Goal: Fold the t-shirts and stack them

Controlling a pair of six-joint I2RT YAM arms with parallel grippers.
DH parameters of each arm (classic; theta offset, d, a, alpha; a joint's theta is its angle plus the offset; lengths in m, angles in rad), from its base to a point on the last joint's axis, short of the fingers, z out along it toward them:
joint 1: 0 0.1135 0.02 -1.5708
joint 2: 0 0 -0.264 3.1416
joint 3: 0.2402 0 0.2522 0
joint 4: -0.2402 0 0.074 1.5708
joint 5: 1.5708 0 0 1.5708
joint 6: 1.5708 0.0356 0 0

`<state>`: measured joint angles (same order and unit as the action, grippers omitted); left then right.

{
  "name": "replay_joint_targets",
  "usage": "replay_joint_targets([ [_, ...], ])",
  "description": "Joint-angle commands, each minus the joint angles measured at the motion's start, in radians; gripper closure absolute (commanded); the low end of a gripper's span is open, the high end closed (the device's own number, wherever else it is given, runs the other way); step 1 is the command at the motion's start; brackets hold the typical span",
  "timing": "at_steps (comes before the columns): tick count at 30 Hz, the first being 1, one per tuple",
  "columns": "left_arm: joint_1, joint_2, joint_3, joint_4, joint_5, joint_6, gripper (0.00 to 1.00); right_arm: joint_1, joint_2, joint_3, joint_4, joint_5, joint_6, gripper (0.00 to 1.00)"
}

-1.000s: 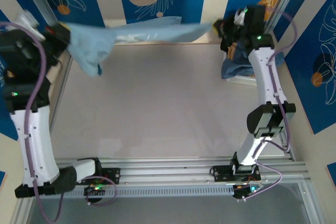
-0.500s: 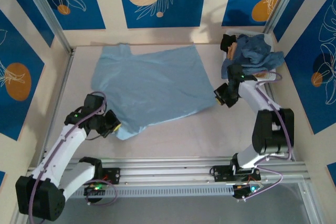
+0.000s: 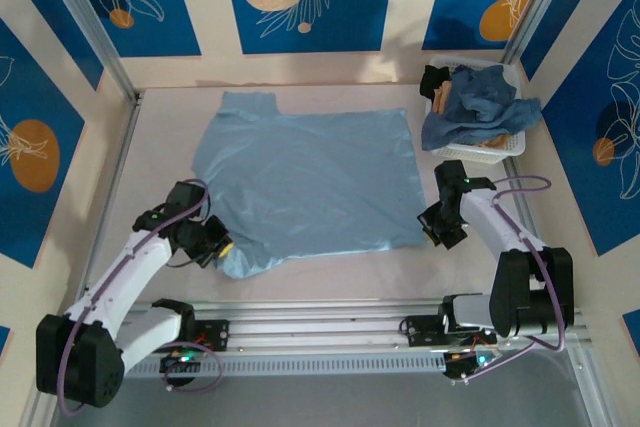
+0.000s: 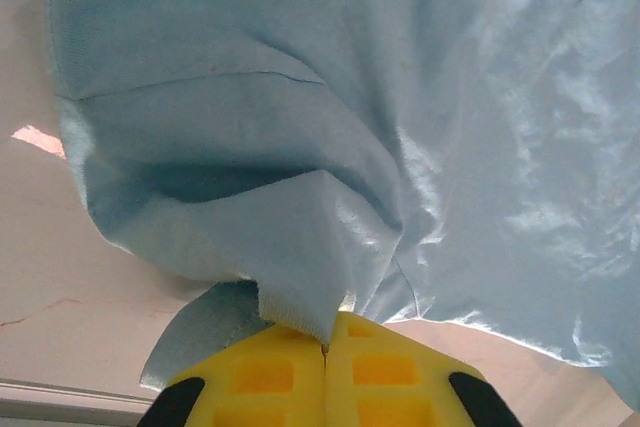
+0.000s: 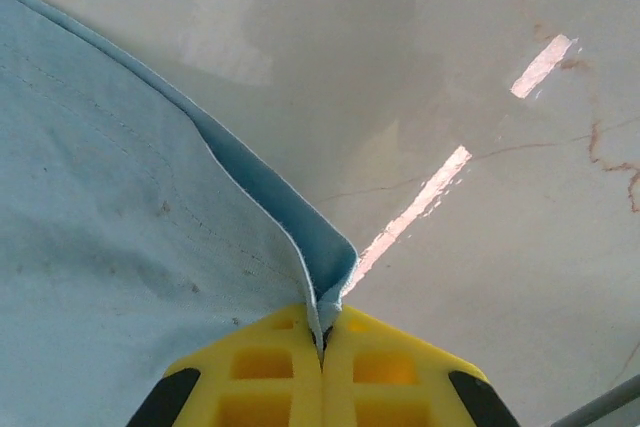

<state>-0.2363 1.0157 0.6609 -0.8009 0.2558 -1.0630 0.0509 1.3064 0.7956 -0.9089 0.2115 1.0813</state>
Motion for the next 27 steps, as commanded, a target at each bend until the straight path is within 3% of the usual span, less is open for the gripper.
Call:
replay_joint_targets([
  [1, -0.015, -0.002, 0.017, -0.023, -0.024, -0.037, 1.0, -0.009, -0.009, -0.012, -0.047, 0.026, 0.023, 1.0],
  [8, -0.019, -0.057, 0.063, -0.121, -0.064, -0.061, 1.0, -0.019, -0.04, -0.023, -0.082, 0.034, 0.005, 1.0],
  [15, -0.044, -0.049, 0.094, -0.122, -0.012, -0.072, 1.0, -0.058, -0.06, -0.019, -0.112, 0.067, -0.046, 1.0],
  [27, -0.103, -0.016, 0.043, -0.175, -0.04, -0.049, 1.0, -0.094, 0.023, -0.019, -0.052, 0.011, -0.079, 1.0],
])
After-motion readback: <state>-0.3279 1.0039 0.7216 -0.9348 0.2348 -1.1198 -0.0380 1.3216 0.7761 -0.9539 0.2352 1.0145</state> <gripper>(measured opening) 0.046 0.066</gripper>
